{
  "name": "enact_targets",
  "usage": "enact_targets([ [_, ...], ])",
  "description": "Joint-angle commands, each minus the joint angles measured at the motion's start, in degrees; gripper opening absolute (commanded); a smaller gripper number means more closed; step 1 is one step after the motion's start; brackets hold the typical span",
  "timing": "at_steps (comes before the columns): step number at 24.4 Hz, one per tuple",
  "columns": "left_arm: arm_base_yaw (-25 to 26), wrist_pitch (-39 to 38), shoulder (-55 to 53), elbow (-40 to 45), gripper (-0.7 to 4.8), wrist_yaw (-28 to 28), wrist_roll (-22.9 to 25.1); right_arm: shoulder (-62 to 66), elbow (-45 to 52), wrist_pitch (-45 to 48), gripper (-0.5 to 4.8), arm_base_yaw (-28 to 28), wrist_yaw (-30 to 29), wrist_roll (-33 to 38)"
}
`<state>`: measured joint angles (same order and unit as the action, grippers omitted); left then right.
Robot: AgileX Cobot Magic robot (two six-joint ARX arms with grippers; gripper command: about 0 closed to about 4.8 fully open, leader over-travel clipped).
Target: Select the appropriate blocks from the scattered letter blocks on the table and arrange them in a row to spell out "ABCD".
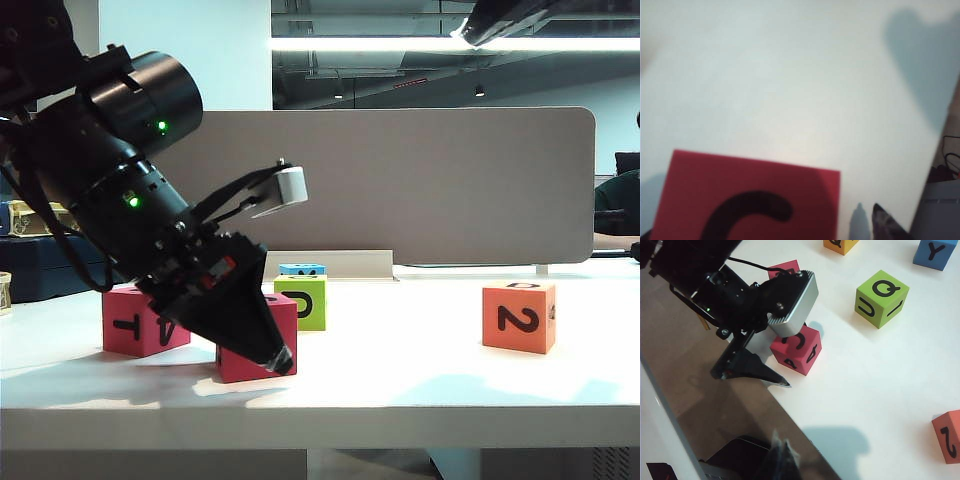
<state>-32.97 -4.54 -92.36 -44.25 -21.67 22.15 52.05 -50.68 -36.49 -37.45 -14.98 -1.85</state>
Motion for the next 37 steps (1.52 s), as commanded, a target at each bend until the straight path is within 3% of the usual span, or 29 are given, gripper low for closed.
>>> enact_targets([
  [1,0.0,0.8,0.2,-0.2,4.35,1.3,-0.2,-0.1,-0.3,0.7,-0.01,0.0,0.1,-0.1],
  [11,0.0,3.3,0.2,-0.2,2.66,1.5,-4.5,-0.1,-0.3,0.7,-0.01,0.0,0.1,-0.1],
  [16,0.0,5.2,0.2,-0.2,2.63,1.6,-9.2,-0.1,-0.3,0.7,-0.01,0.0,0.1,-0.1],
  [18,0.0,7.5,0.2,-0.2,2.63,4.5,-16.3,-0.1,-0.3,0.7,-0.01,0.0,0.1,-0.1],
  [22,0.0,9.4,0.2,-0.2,2.52,9.4,-24.6,-0.1,-0.3,0.7,-0.01,0.0,0.1,-0.1],
  [23,0.0,10.3,0.2,-0.2,2.22,11.6,-29.2,-0.1,-0.3,0.7,-0.01,0.0,0.1,-0.1],
  [27,-0.7,11.1,0.2,-0.2,1.42,15.7,-38.7,-0.1,-0.2,0.7,-0.01,0.0,0.1,-0.1],
  [33,-4.7,11.2,0.2,-0.2,1.42,22.1,-44.3,-0.1,-0.2,0.7,-0.01,0.0,0.1,-0.1],
  [37,-7.6,12.2,0.2,-0.2,1.43,29.7,-45.4,-0.1,-0.2,0.4,-0.01,0.0,0.0,-0.1],
])
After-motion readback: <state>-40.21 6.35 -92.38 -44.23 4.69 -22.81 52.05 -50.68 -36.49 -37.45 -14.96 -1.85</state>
